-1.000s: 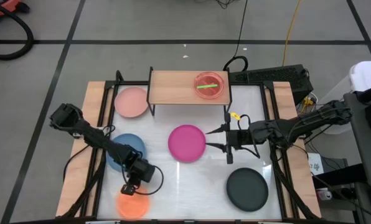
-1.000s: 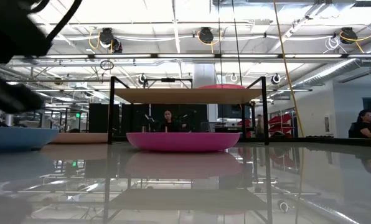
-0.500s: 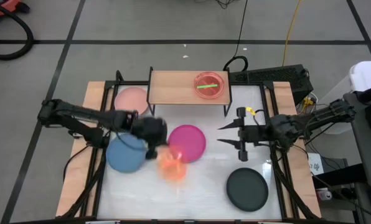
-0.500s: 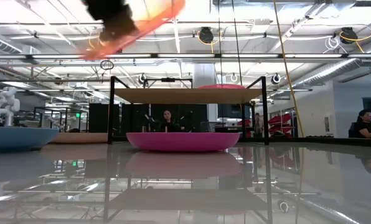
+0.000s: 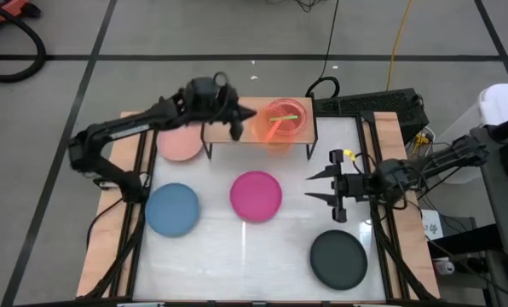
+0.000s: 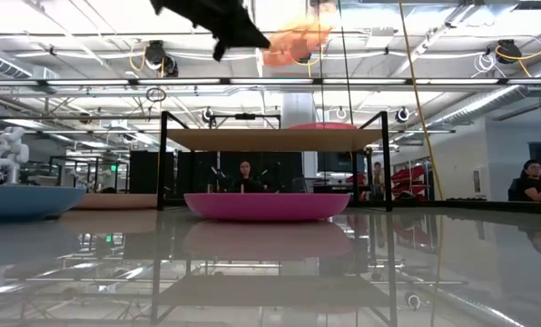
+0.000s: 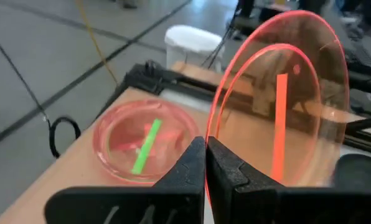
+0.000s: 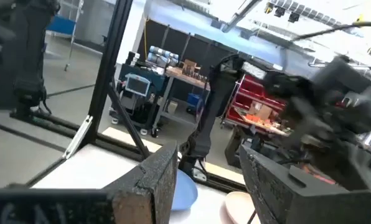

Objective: Place and stack plates onto a shelf
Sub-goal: Stack the orange plate on top of the green plate on the shelf

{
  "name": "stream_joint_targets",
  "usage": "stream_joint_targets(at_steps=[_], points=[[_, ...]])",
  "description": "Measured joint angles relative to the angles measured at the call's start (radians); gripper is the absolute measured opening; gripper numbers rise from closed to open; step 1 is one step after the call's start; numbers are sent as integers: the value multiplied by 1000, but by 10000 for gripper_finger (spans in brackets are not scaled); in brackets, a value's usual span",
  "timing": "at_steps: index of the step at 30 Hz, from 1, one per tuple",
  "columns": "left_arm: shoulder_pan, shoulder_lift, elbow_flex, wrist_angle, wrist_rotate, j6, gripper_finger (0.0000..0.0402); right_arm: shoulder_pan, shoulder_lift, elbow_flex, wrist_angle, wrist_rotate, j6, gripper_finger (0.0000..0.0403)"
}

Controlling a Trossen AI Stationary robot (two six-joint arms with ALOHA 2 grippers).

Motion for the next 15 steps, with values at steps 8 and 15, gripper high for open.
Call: stream_joint_targets(at_steps=[8,15], points=[[94,245,210,-5,58,-21,1,0,-20,-39,83,2,-60,155],[150,389,319,-5,63,-83,1,0,-22,-39,36,2,-60,155]])
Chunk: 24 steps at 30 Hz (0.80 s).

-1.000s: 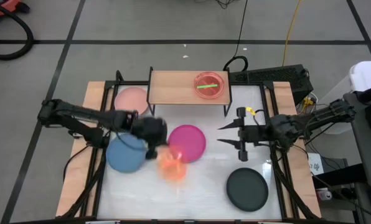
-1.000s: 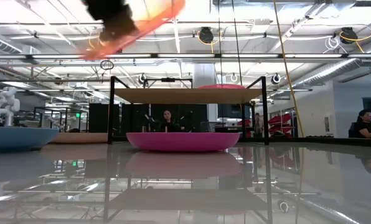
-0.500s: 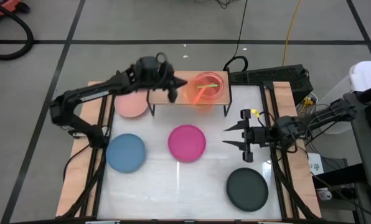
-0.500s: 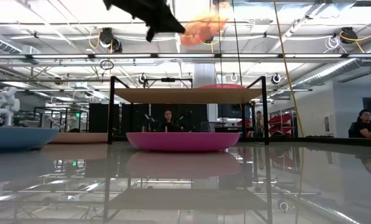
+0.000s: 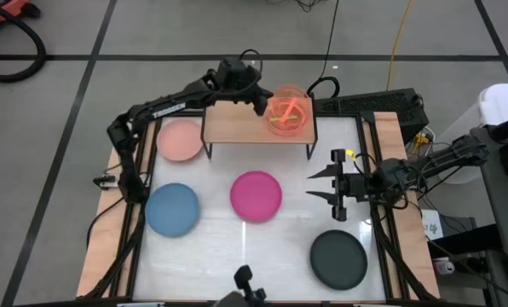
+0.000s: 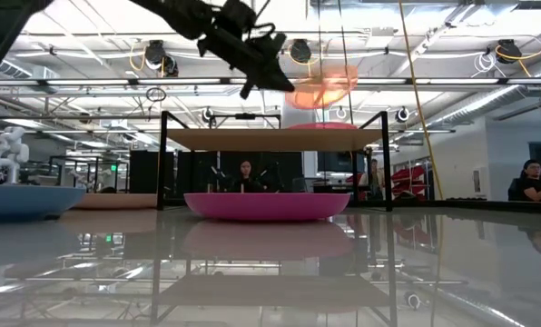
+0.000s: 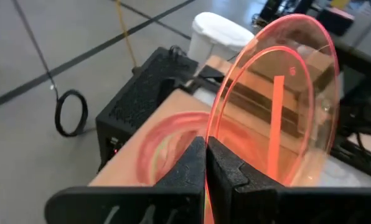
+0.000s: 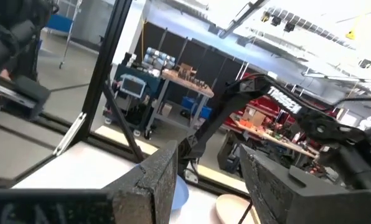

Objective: Place and stack plates onto a shelf
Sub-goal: Stack the orange plate on top of the green plate on the shelf, then put the pink plate on the shelf

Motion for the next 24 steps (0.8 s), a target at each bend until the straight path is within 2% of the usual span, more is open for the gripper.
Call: stream_joint_targets(at_steps=[6,17,21,24], points=[[31,35,3,3,-4,-47,19,0,-22,-1,-27,1,1,155],[27,34,4,-18,-36,-2,112,0,-32,-1,-36,2,3,155],[34,-19,4,-25,1,73,125,0,-32,-1,-56,5,3,155],[40,-105,4,-35,36,123,126,0,-29,-1,-88,90,8,155]])
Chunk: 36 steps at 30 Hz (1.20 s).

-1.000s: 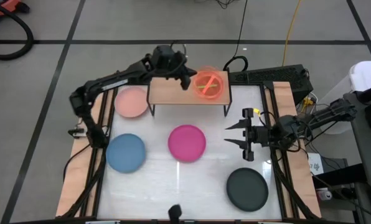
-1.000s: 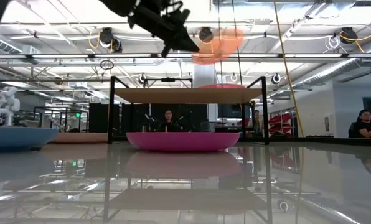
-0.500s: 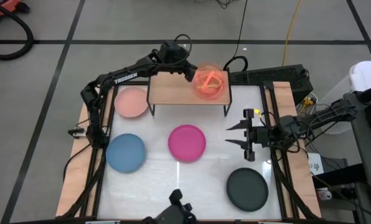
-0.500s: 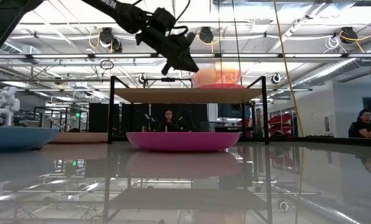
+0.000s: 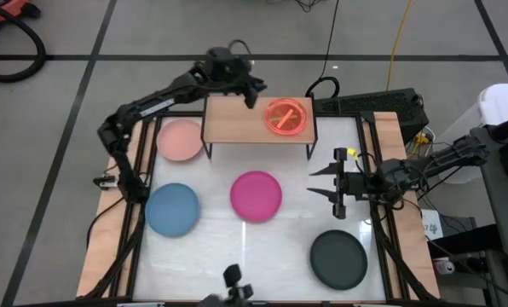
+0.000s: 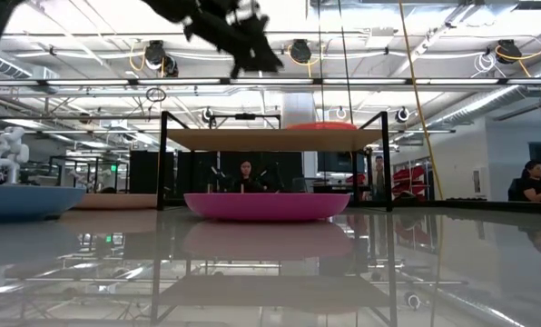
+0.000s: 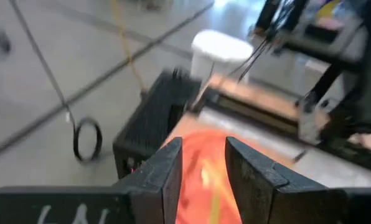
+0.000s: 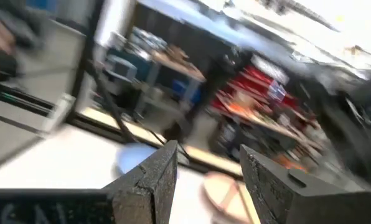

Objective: Place and stack plates onto a shelf
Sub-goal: Put the pink plate on the shelf

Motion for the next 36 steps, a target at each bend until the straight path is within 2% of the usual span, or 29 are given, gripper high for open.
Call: stream_joint_targets(at_steps=[3,5,8,12,16,19,22,28,32,36], points=[[-10,-100,0,-17,37,30,126,0,1,0,-55,117,30,155],[-33,-170,0,-39,43,59,126,0,1,0,-90,145,63,155],[-81,-270,0,-96,36,110,126,0,18,0,-115,103,91,155],[-144,-386,-12,-186,-43,122,126,0,77,0,-68,61,91,155],[-200,-522,-111,-145,-110,122,126,0,146,0,-20,62,64,155],[-234,-627,-240,-91,-137,99,126,-1,201,8,18,62,43,155],[-270,-731,-420,0,-149,55,126,-7,262,43,4,62,40,155],[-353,-908,-808,301,-149,-51,126,-30,403,144,-109,61,93,155],[-412,-962,-1036,550,-153,-94,126,-54,506,164,-201,17,157,155],[-450,-967,-1190,739,-203,-124,126,-62,612,164,-228,-30,177,155]])
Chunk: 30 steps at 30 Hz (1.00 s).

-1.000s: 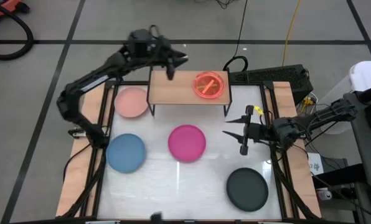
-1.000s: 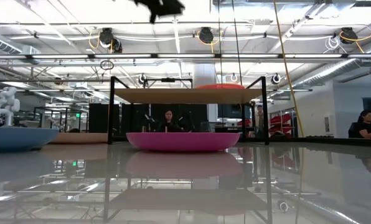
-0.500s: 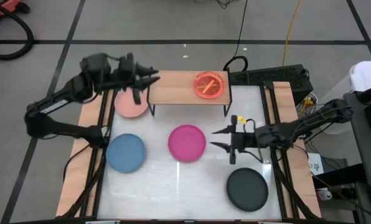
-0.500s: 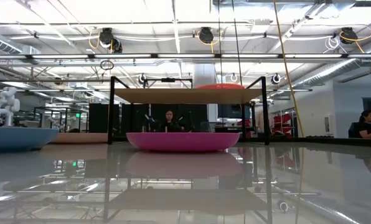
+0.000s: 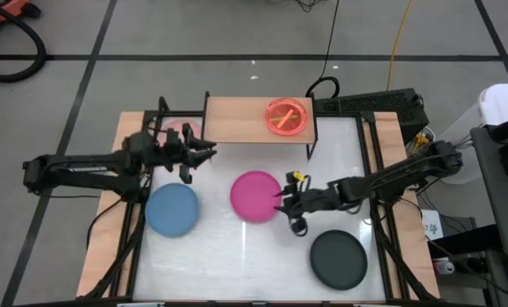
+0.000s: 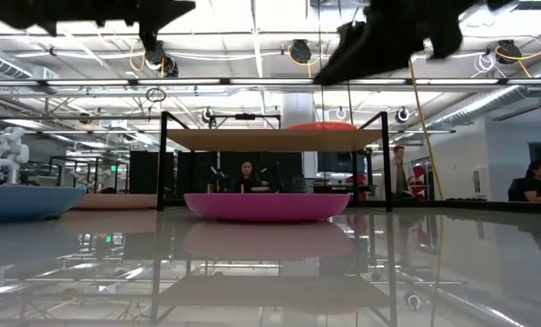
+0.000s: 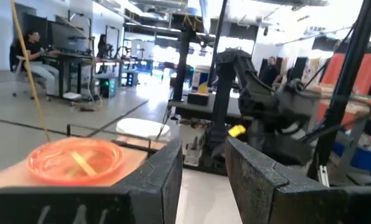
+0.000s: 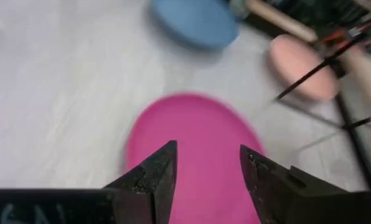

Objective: Place and stack plates onto a shelf
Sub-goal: Put the pink plate on the shelf

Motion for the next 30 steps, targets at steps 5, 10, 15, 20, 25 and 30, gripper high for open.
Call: stream_joint_targets(at_steps=[5,10,15,20,25,30], points=[[-26,1,-103,95,-50,-13,126,0,142,0,15,-67,-15,155],[-40,2,-149,96,-57,-19,126,0,269,0,31,-97,-5,155],[-40,2,-154,97,-59,-21,126,-5,350,-1,45,-91,-1,155],[-40,2,-154,96,-59,-22,126,-11,384,2,69,-89,11,141],[-40,2,-154,96,-59,-36,126,-11,377,0,83,-92,14,79],[-40,2,-154,99,-59,-37,126,-12,354,-1,103,-46,-19,10]])
